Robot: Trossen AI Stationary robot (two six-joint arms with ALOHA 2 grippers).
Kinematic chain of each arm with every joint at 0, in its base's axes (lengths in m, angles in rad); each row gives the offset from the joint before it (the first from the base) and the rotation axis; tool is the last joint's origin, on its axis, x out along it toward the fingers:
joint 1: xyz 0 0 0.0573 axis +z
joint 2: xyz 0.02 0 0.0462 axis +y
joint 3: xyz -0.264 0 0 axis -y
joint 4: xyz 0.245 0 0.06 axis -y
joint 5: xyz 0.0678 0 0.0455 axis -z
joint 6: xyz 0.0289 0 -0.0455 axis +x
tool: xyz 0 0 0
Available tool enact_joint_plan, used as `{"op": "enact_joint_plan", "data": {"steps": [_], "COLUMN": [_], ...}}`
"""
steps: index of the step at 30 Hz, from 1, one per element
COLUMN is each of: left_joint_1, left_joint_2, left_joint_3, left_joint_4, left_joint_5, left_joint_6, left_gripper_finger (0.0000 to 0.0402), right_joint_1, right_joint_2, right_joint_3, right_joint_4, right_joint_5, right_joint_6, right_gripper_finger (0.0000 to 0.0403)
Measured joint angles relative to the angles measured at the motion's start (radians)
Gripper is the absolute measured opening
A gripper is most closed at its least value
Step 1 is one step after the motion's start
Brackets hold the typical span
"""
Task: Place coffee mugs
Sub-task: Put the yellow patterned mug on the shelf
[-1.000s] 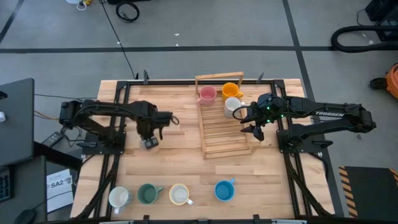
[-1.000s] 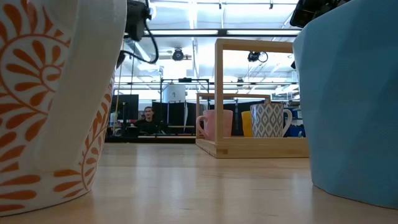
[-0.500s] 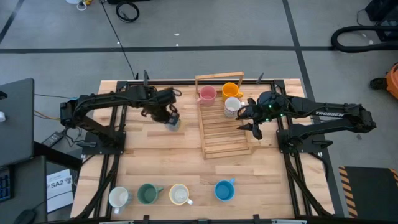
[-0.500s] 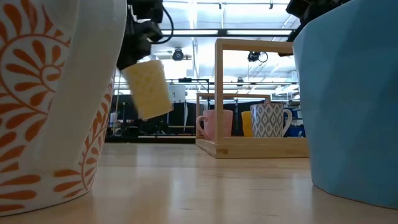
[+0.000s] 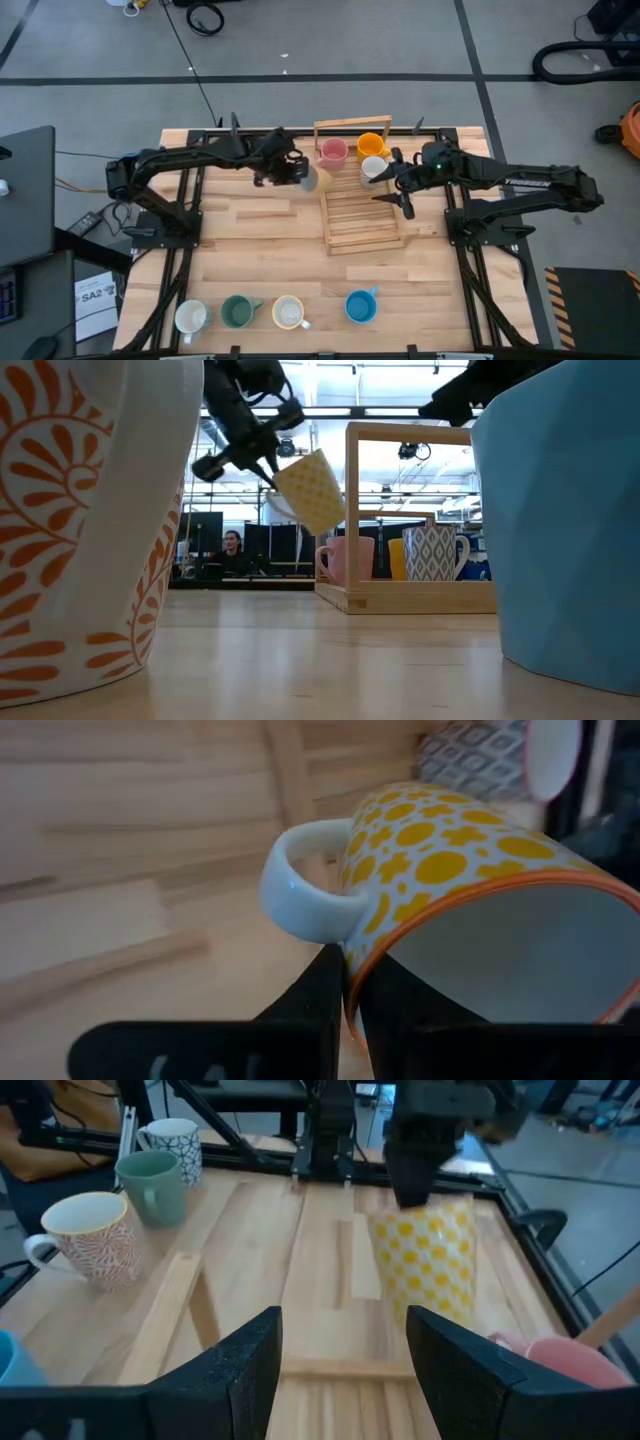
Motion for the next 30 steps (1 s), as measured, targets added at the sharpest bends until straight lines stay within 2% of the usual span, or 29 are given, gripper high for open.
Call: {"op": "enact_joint_plan", "data": {"steps": [13, 22, 30], "left_joint_1": [0.0, 0.001, 0.011], "left_joint_2": [0.12, 0.188, 0.243], "left_joint_3": [0.0, 0.0, 0.0], "left_joint_4": [0.23, 0.26, 0.286], "left_joint_5": [0.018, 0.053, 0.111], "left_joint_6": [-0.266, -0.316, -0.342], "left_gripper_finger": [0.0031, 0.0031, 0.0031], "right_joint_1": [-0.003, -0.003, -0.003], "right_joint_2": [0.064, 0.072, 0.093], "right_joint_3": [0.0, 0.0, 0.0], "right_joint_4": [0.023, 0.026, 0.026], "right_joint_5": [0.025, 0.132, 0.154], "right_joint_6": [-0.048, -0.049, -0.049], "right_gripper_finger": [0.022, 0.022, 0.022]}}
